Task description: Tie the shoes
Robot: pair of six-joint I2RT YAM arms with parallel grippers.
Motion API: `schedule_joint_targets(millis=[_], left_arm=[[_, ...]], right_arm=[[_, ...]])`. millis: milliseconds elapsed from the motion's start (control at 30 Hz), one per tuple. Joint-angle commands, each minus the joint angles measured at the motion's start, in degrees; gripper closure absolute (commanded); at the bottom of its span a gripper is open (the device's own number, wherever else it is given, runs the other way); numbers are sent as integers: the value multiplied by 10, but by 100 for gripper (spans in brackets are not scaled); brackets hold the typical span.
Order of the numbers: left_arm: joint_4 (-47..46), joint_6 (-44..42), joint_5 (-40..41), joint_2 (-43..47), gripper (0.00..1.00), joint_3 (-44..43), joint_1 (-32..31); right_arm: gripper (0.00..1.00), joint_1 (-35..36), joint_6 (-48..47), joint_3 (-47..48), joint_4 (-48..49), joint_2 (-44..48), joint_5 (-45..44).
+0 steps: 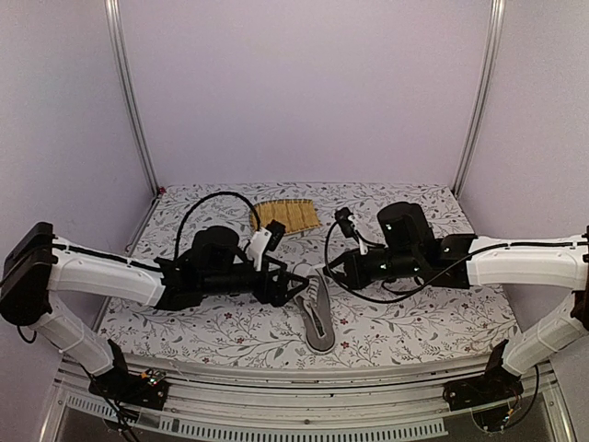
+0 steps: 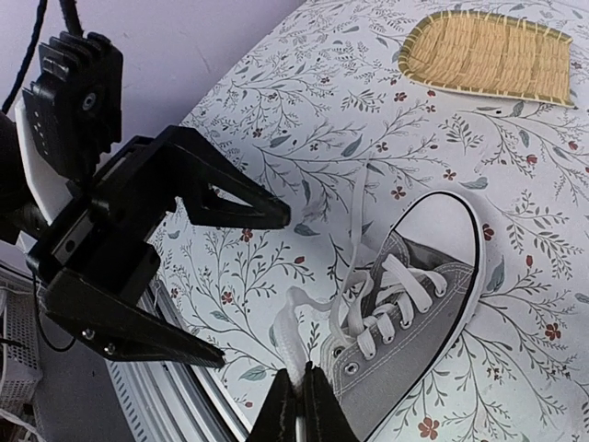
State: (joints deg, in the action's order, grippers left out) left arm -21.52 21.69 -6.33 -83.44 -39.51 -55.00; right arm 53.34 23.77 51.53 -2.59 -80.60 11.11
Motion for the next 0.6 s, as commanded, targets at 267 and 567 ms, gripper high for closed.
schedule_joint_targets(millis=[267, 567], left_arm=[[-14, -62, 23, -101, 31, -94, -34], [-19, 21, 120, -44, 100, -39, -37]], right_arm=[[97, 0, 11, -3, 11, 51, 21], [87, -1, -8, 32, 6, 25, 15]])
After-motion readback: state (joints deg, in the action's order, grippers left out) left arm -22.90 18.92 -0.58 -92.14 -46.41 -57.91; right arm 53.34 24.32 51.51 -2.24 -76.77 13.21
